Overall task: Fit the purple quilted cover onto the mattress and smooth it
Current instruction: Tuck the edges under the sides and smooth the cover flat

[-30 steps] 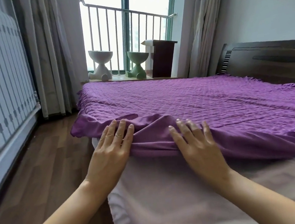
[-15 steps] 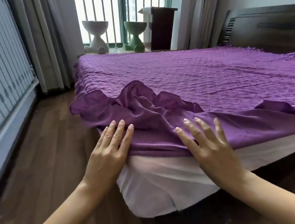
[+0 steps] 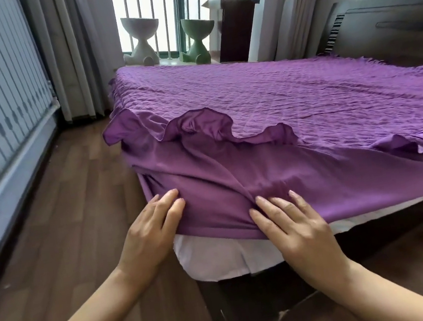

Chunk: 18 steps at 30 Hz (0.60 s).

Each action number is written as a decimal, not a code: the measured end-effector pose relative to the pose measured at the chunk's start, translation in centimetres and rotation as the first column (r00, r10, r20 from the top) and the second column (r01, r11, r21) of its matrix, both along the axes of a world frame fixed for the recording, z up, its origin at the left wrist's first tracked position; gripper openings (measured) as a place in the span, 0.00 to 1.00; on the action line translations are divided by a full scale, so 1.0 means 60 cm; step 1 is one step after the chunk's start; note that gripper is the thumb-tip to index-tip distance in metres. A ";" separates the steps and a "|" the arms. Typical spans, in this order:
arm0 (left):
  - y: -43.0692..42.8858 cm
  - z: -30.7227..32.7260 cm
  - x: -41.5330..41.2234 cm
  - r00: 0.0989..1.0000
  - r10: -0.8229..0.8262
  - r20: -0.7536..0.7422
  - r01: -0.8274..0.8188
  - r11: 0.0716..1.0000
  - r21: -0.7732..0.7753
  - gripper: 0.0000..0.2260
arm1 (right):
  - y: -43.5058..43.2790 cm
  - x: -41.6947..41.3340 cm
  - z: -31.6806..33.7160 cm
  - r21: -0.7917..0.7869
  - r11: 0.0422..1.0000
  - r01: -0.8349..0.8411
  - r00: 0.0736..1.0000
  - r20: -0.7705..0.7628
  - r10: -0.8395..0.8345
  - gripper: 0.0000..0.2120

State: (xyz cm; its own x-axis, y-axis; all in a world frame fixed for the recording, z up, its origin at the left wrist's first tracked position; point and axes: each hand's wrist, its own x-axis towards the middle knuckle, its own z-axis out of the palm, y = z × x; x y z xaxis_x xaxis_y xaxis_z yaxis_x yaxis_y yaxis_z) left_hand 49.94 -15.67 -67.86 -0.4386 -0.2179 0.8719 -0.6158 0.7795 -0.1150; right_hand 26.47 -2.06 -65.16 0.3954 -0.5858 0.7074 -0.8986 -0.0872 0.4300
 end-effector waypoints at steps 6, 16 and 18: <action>-0.004 -0.019 0.002 1.000 -0.009 -0.030 0.006 0.997 -0.073 0.08 | 0.003 -0.001 -0.022 -0.017 0.999 -0.033 0.999 0.036 0.034 0.17; 0.005 -0.119 0.020 0.997 -0.029 0.069 0.033 0.997 -0.066 0.07 | 0.023 0.000 -0.098 0.122 0.991 -0.061 0.997 -0.047 0.067 0.13; 0.000 -0.124 0.020 0.997 -0.034 0.076 0.038 0.998 -0.051 0.06 | 0.021 -0.001 -0.102 0.113 0.992 -0.058 0.997 -0.053 0.064 0.13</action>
